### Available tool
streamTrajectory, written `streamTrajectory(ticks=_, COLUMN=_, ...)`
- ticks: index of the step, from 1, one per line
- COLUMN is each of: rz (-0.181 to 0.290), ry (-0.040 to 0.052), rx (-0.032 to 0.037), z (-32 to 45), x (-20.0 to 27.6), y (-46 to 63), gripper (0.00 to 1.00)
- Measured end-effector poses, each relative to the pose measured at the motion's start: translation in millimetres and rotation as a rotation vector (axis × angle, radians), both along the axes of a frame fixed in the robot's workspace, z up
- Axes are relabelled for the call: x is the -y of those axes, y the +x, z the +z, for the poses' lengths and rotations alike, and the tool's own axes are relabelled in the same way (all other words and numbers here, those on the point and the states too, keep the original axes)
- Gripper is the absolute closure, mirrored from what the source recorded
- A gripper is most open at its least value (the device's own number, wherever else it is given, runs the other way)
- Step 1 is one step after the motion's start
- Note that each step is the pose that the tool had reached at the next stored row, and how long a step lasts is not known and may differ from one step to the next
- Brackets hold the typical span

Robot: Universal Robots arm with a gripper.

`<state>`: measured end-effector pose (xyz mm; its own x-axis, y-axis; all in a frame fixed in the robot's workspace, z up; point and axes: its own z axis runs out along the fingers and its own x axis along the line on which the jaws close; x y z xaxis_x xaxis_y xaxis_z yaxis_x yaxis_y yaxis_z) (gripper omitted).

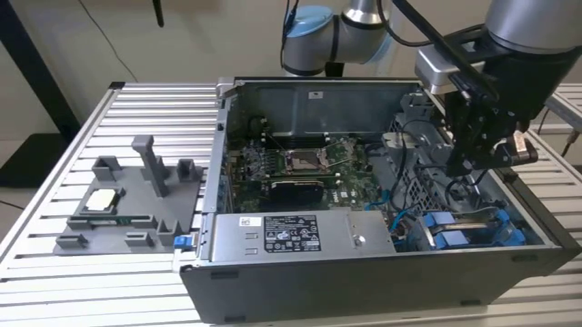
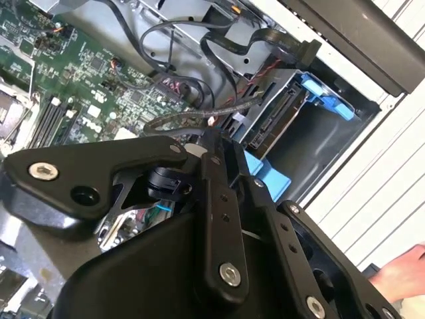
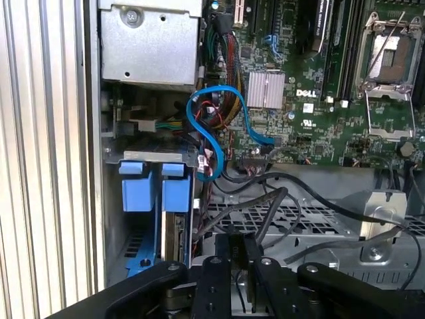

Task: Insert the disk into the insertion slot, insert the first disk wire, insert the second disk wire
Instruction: 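Insert the first disk wire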

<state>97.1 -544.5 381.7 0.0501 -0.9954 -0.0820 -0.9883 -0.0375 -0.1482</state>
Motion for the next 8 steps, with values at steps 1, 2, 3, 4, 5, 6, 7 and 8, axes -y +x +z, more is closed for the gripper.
streamTrajectory(ticks=1, rz=0.0, ry=-0.0011, rx=-0.0001, z=-0.8, x=0.8, y=1.9, gripper=0.81)
streamTrajectory(ticks=2, rz=0.0, ry=-0.0012, rx=-0.0001, z=-1.6, x=1.9, y=3.7, gripper=0.81)
streamTrajectory(ticks=3, rz=0.0, ry=-0.001, rx=-0.0001, z=-2.5, x=3.2, y=5.8, gripper=0.81)
streamTrajectory(ticks=4, rz=0.0, ry=-0.0014, rx=-0.0001, z=-2.9, x=4.3, y=7.7, gripper=0.81)
streamTrajectory(ticks=5, rz=0.0, ry=-0.0022, rx=-0.0001, z=-3.1, x=5.2, y=9.2, gripper=0.81)
streamTrajectory(ticks=6, rz=0.0, ry=-0.004, rx=-0.0001, z=-3.4, x=5.7, y=10.5, gripper=0.81)
streamTrajectory(ticks=7, rz=0.0, ry=-0.0068, rx=-0.0001, z=-3.9, x=6.0, y=11.7, gripper=0.81)
streamTrajectory(ticks=8, rz=0.0, ry=-0.0099, rx=-0.0001, z=-4.4, x=6.3, y=12.8, gripper=0.81)
